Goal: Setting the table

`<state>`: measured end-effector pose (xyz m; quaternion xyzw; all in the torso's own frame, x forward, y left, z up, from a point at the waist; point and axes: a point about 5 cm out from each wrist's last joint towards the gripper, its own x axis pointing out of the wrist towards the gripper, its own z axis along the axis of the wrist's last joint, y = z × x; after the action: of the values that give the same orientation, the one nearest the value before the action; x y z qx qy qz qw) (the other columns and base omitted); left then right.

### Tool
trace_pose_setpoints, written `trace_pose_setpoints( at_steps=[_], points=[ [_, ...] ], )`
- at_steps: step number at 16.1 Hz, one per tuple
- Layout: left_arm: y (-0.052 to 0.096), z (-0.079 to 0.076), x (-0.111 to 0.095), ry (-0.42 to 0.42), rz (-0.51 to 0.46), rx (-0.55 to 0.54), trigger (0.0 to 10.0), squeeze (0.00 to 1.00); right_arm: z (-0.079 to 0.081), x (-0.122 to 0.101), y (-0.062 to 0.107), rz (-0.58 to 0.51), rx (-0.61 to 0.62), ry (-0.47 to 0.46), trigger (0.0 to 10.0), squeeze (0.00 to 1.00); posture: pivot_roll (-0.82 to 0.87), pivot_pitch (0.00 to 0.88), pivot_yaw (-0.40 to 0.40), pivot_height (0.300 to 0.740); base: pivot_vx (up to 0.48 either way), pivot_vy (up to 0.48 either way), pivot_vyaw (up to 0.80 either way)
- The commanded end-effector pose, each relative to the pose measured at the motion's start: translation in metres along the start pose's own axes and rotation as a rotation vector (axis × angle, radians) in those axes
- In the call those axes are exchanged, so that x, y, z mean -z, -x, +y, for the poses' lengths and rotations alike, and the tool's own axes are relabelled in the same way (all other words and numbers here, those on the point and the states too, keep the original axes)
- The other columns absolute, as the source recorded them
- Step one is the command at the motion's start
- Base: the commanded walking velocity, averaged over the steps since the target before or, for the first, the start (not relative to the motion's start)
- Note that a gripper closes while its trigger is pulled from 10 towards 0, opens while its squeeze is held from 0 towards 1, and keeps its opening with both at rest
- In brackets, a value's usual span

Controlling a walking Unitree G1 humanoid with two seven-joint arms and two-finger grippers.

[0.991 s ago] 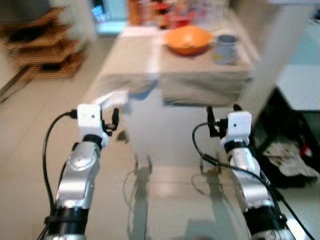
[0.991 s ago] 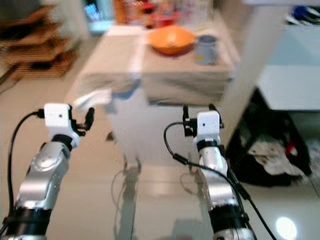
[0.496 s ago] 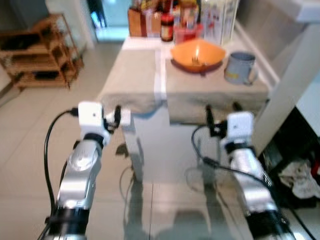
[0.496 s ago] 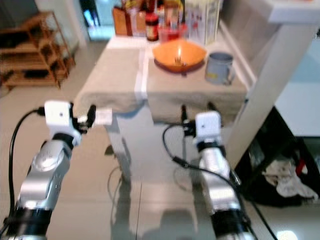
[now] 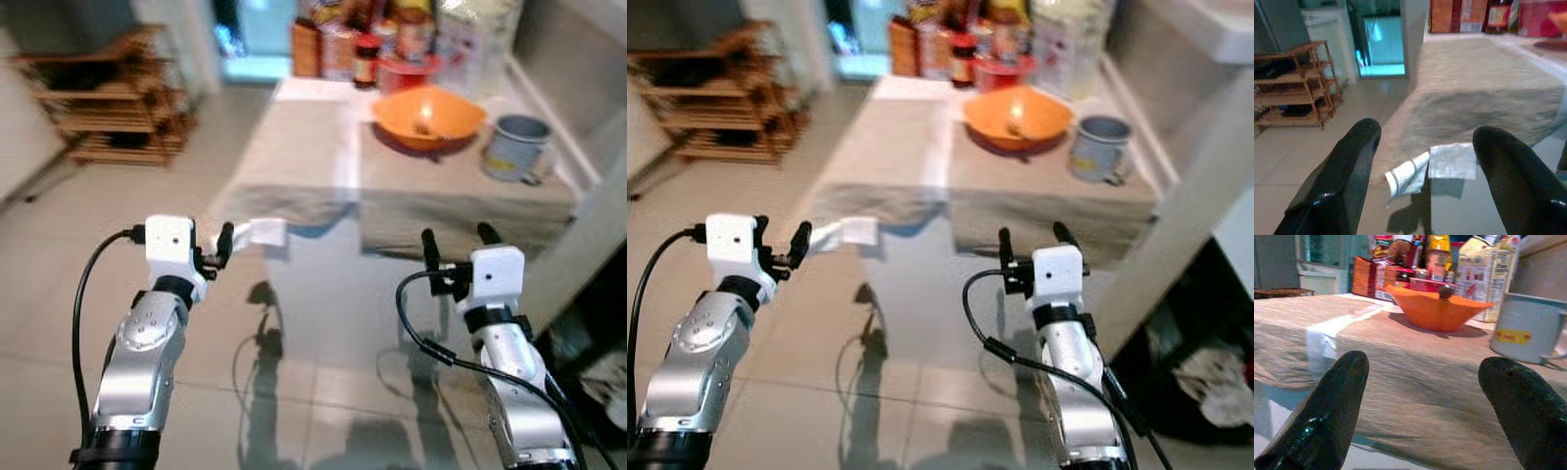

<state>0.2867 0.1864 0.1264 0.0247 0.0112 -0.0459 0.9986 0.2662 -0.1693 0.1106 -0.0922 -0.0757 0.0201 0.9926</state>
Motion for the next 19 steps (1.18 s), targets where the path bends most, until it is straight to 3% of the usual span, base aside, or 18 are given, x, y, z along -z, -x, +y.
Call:
trace_pose_setpoints(
  at_steps=[1, 7, 10, 13, 19],
  points=[
    [-0.002, -0.005, -0.006, -0.008, -0.020, 0.013, 10.0, 0.00, -0.002, -0.007, -0.004, -0.015, 0.003, 0.002, 10.0, 0.00, -0.13, 0.000, 0.067, 0.740, 0.000, 0.000, 0.00],
    [-0.005, -0.008, -0.009, -0.007, -0.020, 0.027, 10.0, 0.00, 0.003, -0.009, -0.008, -0.014, -0.020, 0.014, 10.0, 0.00, -0.13, 0.000, 0.073, 0.740, 0.000, -0.465, 0.00],
    [-0.006, -0.011, -0.012, -0.017, -0.028, 0.034, 10.0, 0.00, 0.006, -0.010, -0.009, -0.012, -0.028, 0.013, 10.0, 0.00, -0.13, 0.000, 0.071, 0.740, 0.000, -0.463, 0.80],
    [-0.008, -0.010, -0.013, -0.012, -0.036, 0.028, 10.0, 0.00, 0.008, -0.009, -0.010, -0.001, -0.036, 0.007, 10.0, 0.00, -0.13, 0.000, 0.075, 0.740, 0.000, -0.454, 0.00],
    [-0.012, -0.007, -0.014, 0.002, -0.035, 0.005, 10.0, 0.00, 0.011, -0.007, -0.012, 0.007, -0.051, 0.006, 10.0, 0.00, -0.13, 0.000, 0.074, 0.740, 0.044, -0.050, 0.00]
  ],
)
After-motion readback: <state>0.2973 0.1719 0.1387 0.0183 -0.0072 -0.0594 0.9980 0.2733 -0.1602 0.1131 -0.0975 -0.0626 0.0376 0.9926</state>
